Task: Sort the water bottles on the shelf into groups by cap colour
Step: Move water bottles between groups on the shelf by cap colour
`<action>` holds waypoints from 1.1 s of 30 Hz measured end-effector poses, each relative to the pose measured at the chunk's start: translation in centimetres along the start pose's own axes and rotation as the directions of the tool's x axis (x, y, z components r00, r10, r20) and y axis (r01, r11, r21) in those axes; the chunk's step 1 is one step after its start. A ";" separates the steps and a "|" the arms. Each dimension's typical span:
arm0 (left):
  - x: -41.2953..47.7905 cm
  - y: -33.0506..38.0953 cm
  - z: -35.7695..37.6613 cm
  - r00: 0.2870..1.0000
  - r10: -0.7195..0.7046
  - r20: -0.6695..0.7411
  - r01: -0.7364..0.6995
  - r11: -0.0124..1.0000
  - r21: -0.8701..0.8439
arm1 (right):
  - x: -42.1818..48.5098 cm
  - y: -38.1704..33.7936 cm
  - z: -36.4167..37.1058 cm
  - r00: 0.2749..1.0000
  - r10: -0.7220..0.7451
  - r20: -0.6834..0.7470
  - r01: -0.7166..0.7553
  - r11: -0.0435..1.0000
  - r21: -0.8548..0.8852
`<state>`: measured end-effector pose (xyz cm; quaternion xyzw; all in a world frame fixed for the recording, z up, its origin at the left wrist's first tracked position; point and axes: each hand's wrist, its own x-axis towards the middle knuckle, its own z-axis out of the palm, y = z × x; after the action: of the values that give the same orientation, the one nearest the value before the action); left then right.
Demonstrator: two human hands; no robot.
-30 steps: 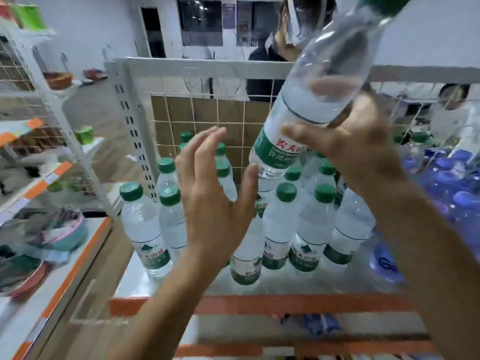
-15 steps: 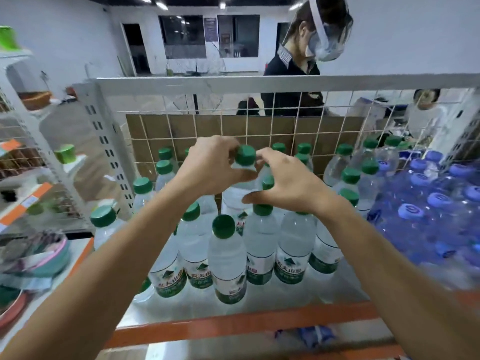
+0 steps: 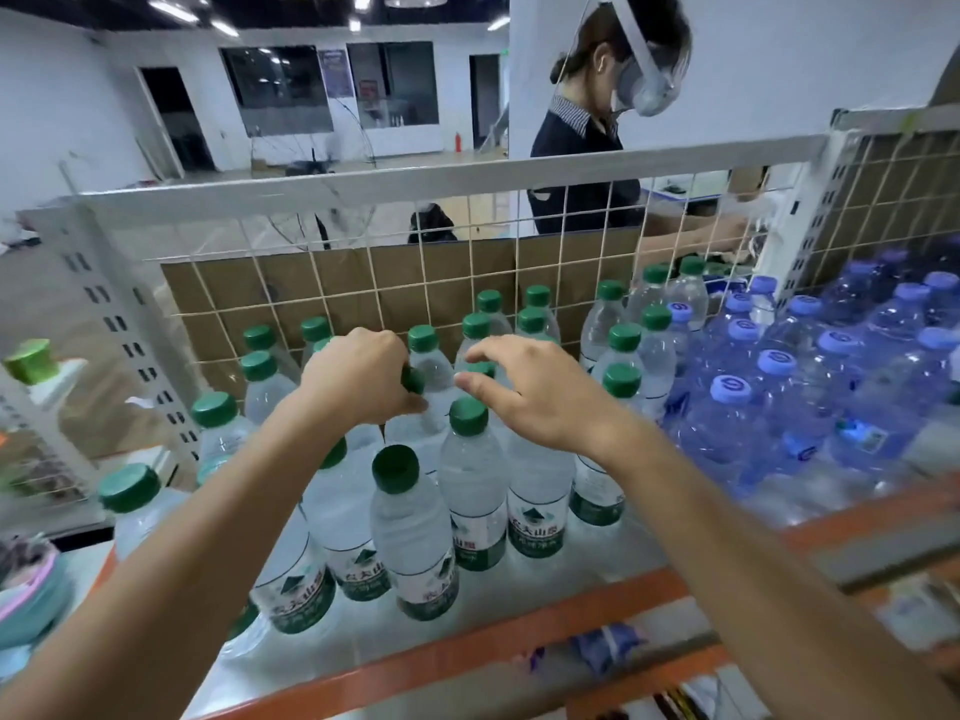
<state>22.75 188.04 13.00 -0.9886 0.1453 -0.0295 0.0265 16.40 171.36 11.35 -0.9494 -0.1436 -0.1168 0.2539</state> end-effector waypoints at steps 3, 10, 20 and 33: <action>-1.8 1.8 -1.2 0.967 0.059 -0.247 -0.060 0.998 0.004 | -1.4 0.6 -0.6 0.997 0.014 -0.076 -0.019 0.997 -0.072; -4.9 12.6 -3.0 0.848 0.294 -0.440 -0.391 0.909 -0.145 | -6.8 4.7 -4.3 0.951 0.052 -0.304 -0.115 0.975 -0.193; -3.2 37.7 1.3 0.786 0.503 -0.359 -0.604 0.747 -0.277 | -23.0 21.7 -13.1 0.812 0.398 -0.427 -0.483 0.869 -0.108; 0.1 67.9 5.2 0.714 0.621 -0.323 -0.694 0.570 -0.439 | -38.1 43.0 -24.3 0.604 0.625 -0.494 -0.718 0.696 0.002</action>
<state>3.73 123.29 3.68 -0.8248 0.5062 -0.0414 -0.2485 -8.43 115.06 1.34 -0.8968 0.3016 -0.2463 0.2103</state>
